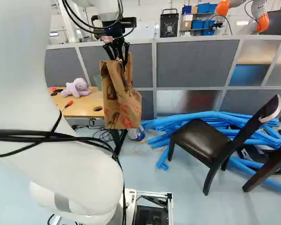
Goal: Pick up the bag on the ground and place it on the table
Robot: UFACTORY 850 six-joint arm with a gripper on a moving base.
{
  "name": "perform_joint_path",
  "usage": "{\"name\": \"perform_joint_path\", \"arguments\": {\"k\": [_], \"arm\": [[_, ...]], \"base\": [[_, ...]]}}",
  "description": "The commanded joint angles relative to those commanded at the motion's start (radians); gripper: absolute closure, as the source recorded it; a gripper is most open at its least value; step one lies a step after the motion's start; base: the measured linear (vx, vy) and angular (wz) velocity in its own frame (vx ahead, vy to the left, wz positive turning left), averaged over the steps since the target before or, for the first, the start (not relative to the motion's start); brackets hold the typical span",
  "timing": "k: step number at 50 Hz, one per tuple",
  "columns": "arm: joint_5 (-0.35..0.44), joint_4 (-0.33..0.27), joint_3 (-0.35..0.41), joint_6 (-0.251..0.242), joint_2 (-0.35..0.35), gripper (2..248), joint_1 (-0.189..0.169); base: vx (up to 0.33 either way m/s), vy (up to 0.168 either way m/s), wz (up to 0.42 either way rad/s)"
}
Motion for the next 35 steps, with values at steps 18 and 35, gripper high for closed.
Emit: {"name": "perform_joint_path", "arguments": {"k": [18,35], "arm": [[0.0,0.0,0.0,0.0,0.0,225,0.0],[0.0,0.0,0.0,0.0,0.0,225,0.0]], "base": [[-0.002,0.123,0.003],[0.056,0.128,0.001]]}}
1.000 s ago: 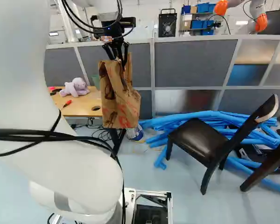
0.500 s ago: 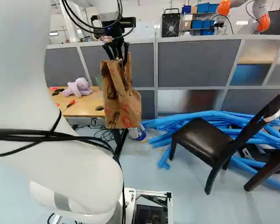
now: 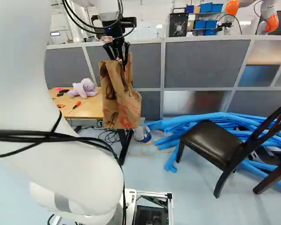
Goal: Pick up the bag on the ground and place it on the table
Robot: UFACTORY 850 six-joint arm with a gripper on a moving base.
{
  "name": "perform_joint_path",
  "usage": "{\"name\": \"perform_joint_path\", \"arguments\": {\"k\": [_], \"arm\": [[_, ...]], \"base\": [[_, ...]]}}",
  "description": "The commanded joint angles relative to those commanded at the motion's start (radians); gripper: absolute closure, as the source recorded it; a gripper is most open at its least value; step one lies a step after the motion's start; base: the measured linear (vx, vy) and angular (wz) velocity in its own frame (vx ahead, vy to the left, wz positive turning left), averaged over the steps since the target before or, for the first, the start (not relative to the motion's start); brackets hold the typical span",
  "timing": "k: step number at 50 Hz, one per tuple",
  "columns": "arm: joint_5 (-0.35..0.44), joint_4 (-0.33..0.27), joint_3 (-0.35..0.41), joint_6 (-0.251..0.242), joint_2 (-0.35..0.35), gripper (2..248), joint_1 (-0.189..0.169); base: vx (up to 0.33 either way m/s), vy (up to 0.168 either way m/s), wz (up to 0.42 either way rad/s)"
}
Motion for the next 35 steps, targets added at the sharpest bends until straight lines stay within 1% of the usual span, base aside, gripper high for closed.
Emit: {"name": "perform_joint_path", "arguments": {"k": [13,35], "arm": [[0.0,0.0,0.0,0.0,0.0,225,0.0],[0.0,0.0,0.0,0.0,0.0,225,0.0]], "base": [[0.085,0.129,0.008],[0.088,0.163,0.15]]}}
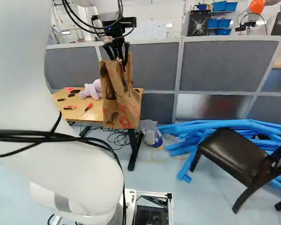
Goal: Pick up the bag on the ground and place it on the table
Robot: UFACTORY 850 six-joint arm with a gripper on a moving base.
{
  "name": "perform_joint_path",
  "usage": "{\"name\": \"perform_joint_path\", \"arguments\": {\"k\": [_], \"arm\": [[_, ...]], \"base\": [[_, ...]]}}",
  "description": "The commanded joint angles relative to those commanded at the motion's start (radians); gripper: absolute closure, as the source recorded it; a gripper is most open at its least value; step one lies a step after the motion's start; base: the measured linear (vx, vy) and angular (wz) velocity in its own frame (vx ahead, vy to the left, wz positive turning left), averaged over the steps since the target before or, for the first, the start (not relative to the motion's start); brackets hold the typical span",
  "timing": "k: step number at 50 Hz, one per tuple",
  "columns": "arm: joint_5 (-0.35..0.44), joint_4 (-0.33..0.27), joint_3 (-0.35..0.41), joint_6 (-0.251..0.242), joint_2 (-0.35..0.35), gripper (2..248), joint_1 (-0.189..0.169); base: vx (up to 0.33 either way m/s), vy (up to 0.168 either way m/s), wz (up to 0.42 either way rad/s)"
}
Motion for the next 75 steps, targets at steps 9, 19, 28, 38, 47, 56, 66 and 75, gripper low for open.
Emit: {"name": "perform_joint_path", "arguments": {"k": [9,19,28,38,47,56,66,75], "arm": [[0.0,0.0,0.0,0.0,0.0,225,0.0],[0.0,0.0,0.0,0.0,0.0,225,0.0],[0.0,0.0,0.0,0.0,0.0,225,0.0],[0.0,0.0,0.0,0.0,0.0,225,0.0],[0.0,0.0,0.0,0.0,0.0,225,0.0],[0.0,0.0,0.0,0.0,0.0,225,0.0],[0.0,0.0,0.0,0.0,0.0,225,0.0],[0.0,0.0,0.0,0.0,0.0,225,0.0]], "base": [[0.112,0.168,0.193],[0.11,0.155,0.179],[0.109,0.143,0.083],[0.098,0.116,-0.002],[0.086,0.106,-0.008],[0.097,0.115,-0.005],[0.123,0.099,0.003],[0.121,0.033,0.026]]}}
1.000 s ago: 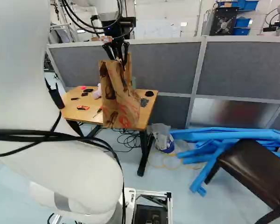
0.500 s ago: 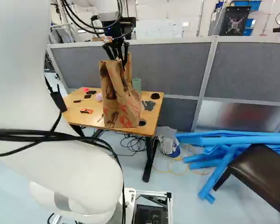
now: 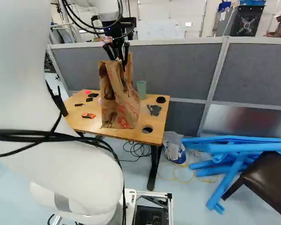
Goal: Pick up the bag on the ground and place it on the table
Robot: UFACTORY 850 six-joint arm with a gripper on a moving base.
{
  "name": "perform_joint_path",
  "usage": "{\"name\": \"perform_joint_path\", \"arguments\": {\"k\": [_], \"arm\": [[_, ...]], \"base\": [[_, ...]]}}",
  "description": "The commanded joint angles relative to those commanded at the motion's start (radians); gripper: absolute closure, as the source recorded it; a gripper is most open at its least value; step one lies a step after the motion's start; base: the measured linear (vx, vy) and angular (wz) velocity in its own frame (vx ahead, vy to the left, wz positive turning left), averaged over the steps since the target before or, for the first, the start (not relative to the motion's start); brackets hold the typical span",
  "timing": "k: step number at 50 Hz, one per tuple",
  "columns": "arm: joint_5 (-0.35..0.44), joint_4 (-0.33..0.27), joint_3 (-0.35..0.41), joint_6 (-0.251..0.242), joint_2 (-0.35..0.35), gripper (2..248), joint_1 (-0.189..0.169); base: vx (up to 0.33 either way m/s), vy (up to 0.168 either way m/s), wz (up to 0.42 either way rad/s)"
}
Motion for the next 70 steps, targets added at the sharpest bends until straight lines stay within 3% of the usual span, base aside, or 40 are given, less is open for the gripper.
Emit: {"name": "perform_joint_path", "arguments": {"k": [52,70], "arm": [[-0.005,0.0,0.0,0.002,0.0,225,0.0],[-0.005,0.0,0.0,0.158,0.0,225,0.0]], "base": [[0.031,0.002,0.0],[0.0,0.0,0.0]]}}
